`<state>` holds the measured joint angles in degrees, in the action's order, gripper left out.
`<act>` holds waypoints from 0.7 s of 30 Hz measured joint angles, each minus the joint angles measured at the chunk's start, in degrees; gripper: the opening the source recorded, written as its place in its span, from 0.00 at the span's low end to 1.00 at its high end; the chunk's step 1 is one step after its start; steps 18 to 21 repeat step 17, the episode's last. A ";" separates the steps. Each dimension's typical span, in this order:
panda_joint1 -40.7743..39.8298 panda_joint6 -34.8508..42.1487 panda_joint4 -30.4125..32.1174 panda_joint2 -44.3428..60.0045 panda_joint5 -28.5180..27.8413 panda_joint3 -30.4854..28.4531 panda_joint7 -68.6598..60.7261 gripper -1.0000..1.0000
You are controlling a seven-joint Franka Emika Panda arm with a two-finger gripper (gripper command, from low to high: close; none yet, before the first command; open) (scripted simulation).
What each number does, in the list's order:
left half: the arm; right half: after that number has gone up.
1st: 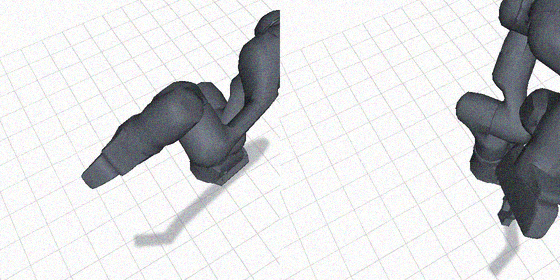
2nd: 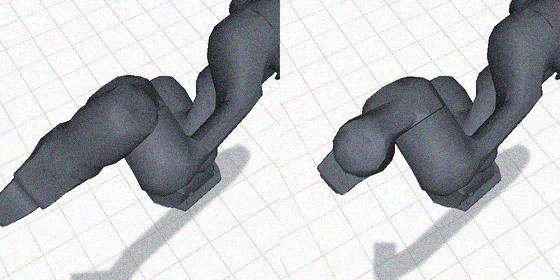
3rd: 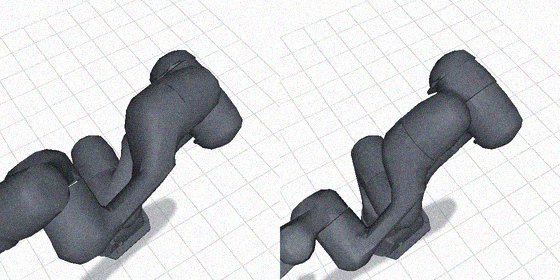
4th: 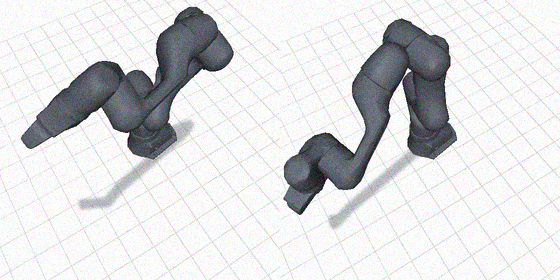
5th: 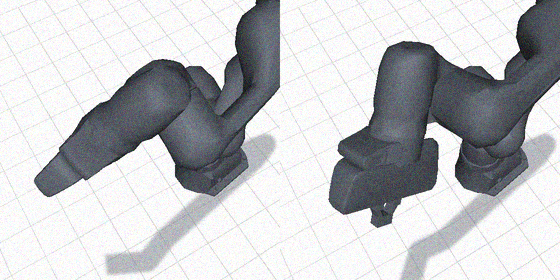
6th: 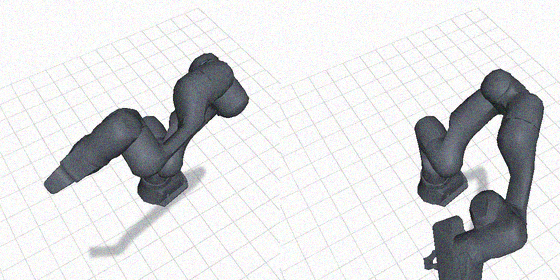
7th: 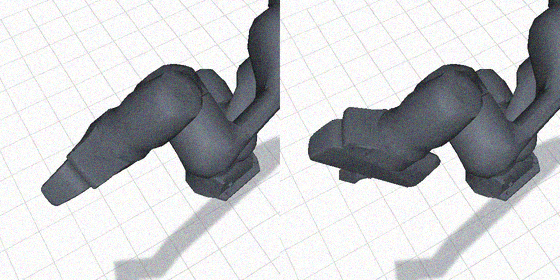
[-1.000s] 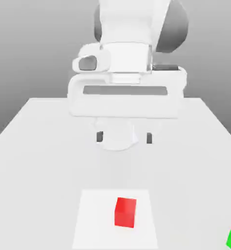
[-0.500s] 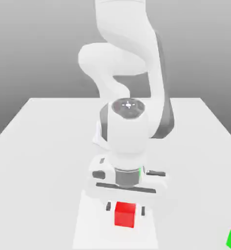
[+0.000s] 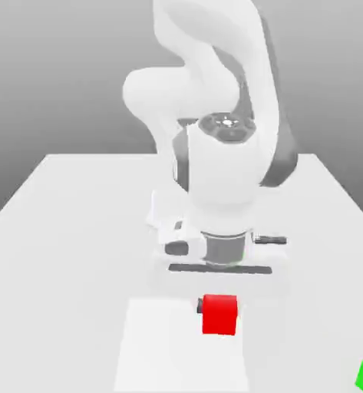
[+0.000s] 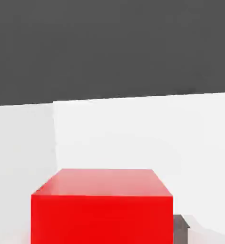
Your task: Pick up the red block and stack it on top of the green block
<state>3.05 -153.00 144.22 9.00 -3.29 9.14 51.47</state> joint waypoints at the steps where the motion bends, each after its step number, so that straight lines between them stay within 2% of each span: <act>1: 0.82 1.12 -2.05 1.01 -0.60 1.05 -1.68 0.00; 9: 8.02 10.18 -18.71 9.67 -6.21 9.30 -14.74 0.00; 13: 11.09 6.46 -21.72 16.81 -10.10 8.14 -14.72 0.00; 14: 11.61 5.24 -21.91 18.26 -10.83 7.56 -14.31 1.00; 21: 11.61 5.24 -21.91 18.26 -10.83 7.56 -14.31 1.00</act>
